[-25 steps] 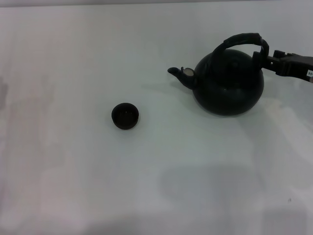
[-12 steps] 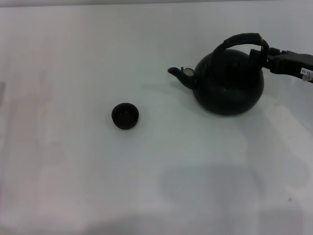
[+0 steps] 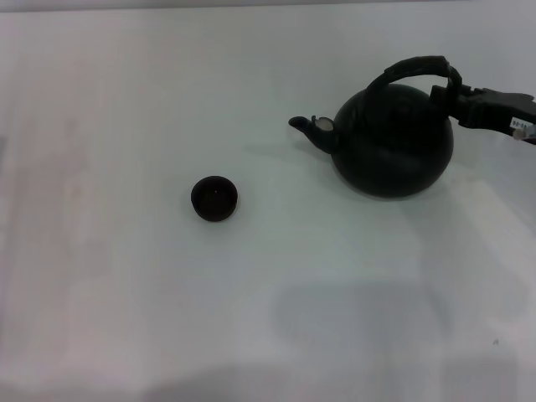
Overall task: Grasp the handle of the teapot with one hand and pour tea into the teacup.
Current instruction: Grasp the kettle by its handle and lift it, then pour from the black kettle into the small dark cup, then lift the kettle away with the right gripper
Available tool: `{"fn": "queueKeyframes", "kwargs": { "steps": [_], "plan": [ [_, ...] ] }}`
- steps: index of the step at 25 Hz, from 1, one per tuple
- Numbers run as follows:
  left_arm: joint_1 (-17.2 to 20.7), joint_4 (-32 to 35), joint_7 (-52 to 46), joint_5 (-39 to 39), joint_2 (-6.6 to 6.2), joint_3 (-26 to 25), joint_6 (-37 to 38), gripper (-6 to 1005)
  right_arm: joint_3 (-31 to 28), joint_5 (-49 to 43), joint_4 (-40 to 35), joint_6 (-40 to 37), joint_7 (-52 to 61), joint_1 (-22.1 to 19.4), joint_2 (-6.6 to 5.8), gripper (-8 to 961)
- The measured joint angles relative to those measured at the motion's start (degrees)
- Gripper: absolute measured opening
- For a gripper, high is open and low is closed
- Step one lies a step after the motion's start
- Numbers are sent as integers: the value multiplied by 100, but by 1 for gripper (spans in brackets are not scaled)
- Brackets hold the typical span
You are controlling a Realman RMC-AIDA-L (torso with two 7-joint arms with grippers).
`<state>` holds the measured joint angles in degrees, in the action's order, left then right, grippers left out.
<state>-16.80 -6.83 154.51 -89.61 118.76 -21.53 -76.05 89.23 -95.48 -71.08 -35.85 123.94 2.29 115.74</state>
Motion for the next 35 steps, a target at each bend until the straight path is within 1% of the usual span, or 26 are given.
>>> {"fn": "queueKeyframes", "kwargs": {
  "steps": [1,7,17,22,30,35],
  "plan": [
    [-6,0,0,-39,-1,0,-1,861,16,-3,-8,0,-31,2,-1,448],
    [-49,30,0,-85,-2,0,2,861,20,70,-15,-22,-90,17,-5,265],
    [-105,117,-15,-146,-2,0,12,862,-37,235,-18,-61,-101,47,-18,232],
    [-113,140,-31,-146,-2,0,16,862,10,224,-224,-67,-293,160,-34,229],
    [-70,138,-7,-128,4,1,21,862,306,206,-395,-23,-778,754,-34,218],
    [-38,137,-3,-102,15,33,47,861,710,142,-435,298,-1110,993,-31,215]
  ]
}}
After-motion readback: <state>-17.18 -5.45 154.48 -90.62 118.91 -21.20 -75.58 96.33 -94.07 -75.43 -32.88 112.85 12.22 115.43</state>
